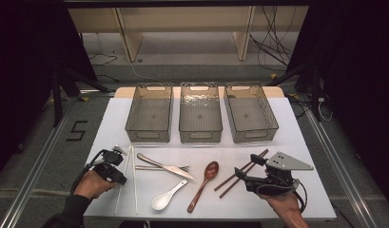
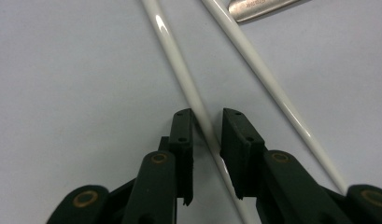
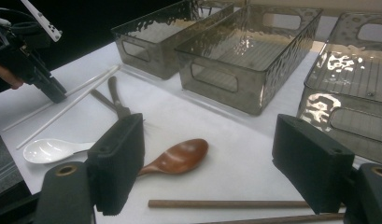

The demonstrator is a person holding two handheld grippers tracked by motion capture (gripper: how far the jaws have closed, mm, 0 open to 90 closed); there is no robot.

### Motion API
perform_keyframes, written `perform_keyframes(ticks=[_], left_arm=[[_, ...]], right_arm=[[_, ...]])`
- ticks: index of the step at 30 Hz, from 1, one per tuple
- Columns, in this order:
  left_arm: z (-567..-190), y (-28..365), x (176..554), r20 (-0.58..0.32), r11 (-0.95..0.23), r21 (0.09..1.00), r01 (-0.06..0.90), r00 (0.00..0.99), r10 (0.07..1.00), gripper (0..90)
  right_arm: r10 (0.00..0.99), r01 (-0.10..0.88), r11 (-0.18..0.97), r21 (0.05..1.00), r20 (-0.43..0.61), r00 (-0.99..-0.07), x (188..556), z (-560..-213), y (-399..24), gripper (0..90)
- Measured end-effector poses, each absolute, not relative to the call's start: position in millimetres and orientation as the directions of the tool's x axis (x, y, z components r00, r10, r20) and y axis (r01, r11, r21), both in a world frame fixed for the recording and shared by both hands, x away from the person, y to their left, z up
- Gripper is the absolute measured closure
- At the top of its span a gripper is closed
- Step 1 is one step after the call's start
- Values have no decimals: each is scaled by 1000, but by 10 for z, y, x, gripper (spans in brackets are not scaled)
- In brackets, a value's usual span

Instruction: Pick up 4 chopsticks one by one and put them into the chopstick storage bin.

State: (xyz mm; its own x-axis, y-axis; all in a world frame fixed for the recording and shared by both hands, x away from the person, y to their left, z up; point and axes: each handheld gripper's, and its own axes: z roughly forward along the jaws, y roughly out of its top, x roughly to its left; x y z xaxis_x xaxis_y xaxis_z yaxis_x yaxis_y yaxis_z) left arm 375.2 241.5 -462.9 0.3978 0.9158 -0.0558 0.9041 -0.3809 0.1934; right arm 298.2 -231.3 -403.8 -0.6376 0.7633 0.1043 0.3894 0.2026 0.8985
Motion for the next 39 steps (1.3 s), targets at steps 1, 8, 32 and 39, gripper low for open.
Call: perform_keyframes(ticks=[1, 8, 32, 39], left_arm=[[-4629, 2421, 3754, -59, -378, 194, 905, 396, 916, 736], [-4627, 2459, 3760, -75, -363, 191, 912, 382, 921, 777], [-4605, 2579, 3762, -65, -337, 208, 918, 357, 932, 842], [-4558, 2582, 3755, -54, -355, 234, 905, 377, 925, 843]], right_arm=[[763, 389, 203, 899, 104, -638, 2982, -4038, -2313, 262], [764, 392, 204, 897, 104, -636, 2982, -4039, -2312, 263], [763, 390, 208, 897, 100, -639, 2984, -4035, -2301, 264], [764, 392, 207, 896, 102, -638, 2984, -4035, -2303, 265]])
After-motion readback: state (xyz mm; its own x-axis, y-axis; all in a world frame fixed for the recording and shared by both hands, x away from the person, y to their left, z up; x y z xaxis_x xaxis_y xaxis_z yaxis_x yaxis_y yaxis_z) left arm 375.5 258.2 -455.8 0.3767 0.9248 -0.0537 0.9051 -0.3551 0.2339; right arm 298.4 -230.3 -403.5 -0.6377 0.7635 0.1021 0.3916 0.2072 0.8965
